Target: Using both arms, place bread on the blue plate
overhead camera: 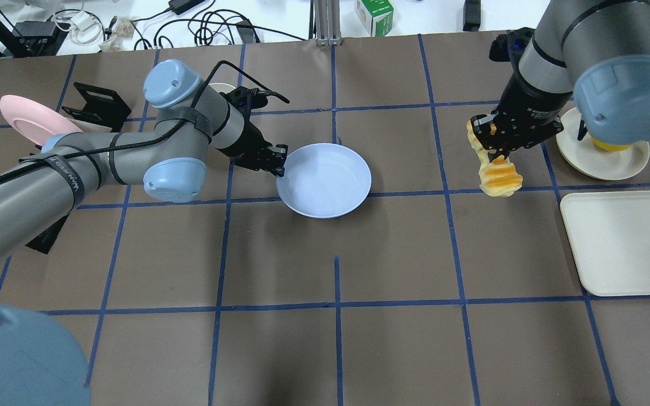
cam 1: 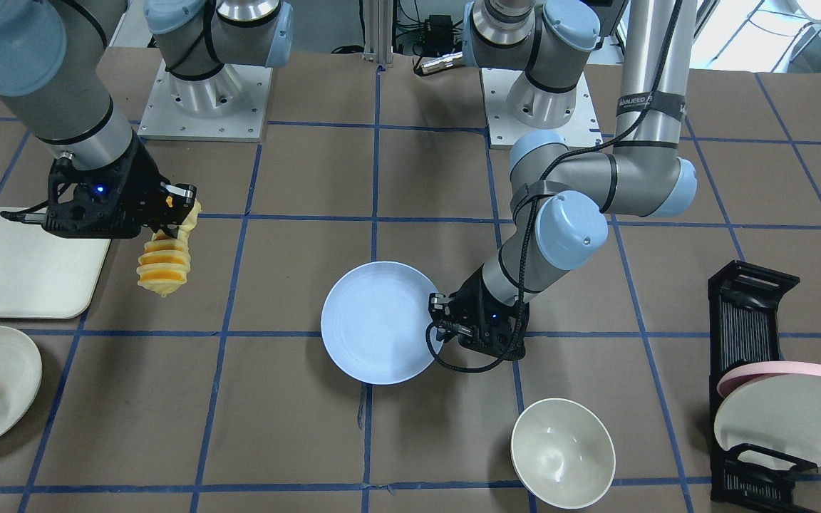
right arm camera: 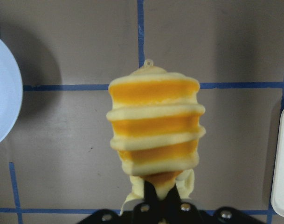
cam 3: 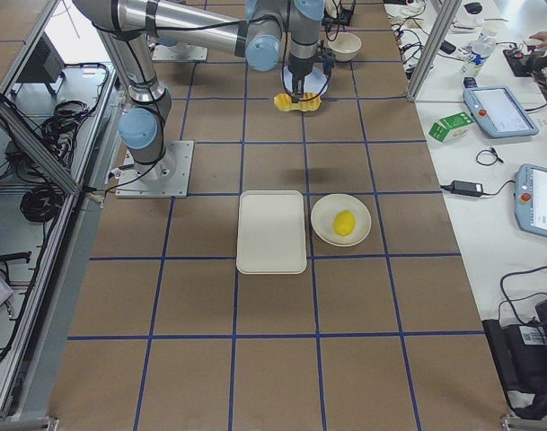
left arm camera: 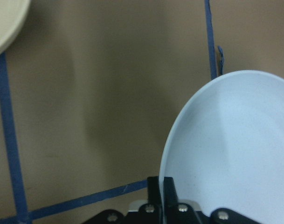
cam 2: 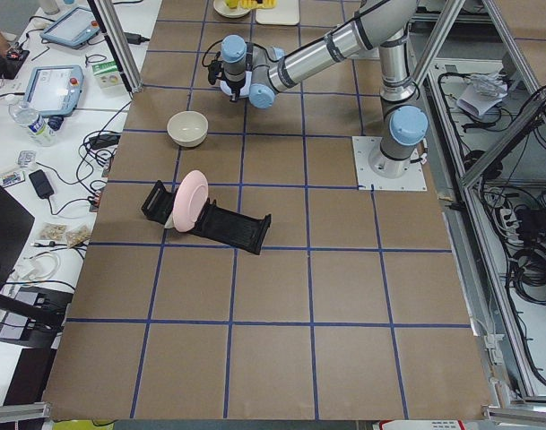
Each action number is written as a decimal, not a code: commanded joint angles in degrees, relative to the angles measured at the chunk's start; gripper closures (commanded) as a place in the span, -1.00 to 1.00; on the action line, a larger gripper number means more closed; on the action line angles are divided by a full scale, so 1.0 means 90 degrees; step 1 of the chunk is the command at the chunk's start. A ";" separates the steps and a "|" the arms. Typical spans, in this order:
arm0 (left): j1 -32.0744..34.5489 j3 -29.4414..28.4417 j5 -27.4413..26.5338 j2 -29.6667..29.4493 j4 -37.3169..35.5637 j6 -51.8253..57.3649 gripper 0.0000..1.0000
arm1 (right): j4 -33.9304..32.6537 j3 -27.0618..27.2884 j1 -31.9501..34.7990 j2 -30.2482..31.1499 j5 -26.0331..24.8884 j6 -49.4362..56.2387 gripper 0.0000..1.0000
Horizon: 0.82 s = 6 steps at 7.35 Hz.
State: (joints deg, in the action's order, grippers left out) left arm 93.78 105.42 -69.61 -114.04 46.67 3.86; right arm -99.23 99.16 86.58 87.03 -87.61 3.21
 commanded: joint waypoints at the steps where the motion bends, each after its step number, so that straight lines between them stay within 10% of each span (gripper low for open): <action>1: 0.0039 0.0219 0.0000 0.0082 -0.0078 -0.0261 -0.94 | -0.0067 0.0028 0.0475 -0.0040 0.0252 -0.0713 0.99; 3: -0.0009 0.0055 -0.0949 0.0344 0.0068 -0.0360 -1.00 | -0.0273 0.0057 0.0740 -0.0206 0.0600 -0.0835 1.00; 6: 0.0058 -0.1678 -0.1874 0.1116 0.3505 -0.0448 -1.00 | -0.1605 0.0650 0.1413 -0.0518 0.0944 -0.1760 1.00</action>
State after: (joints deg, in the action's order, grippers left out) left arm 94.10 96.80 -84.18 -106.59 65.82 0.27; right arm -107.95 102.33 96.78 83.66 -79.88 -9.68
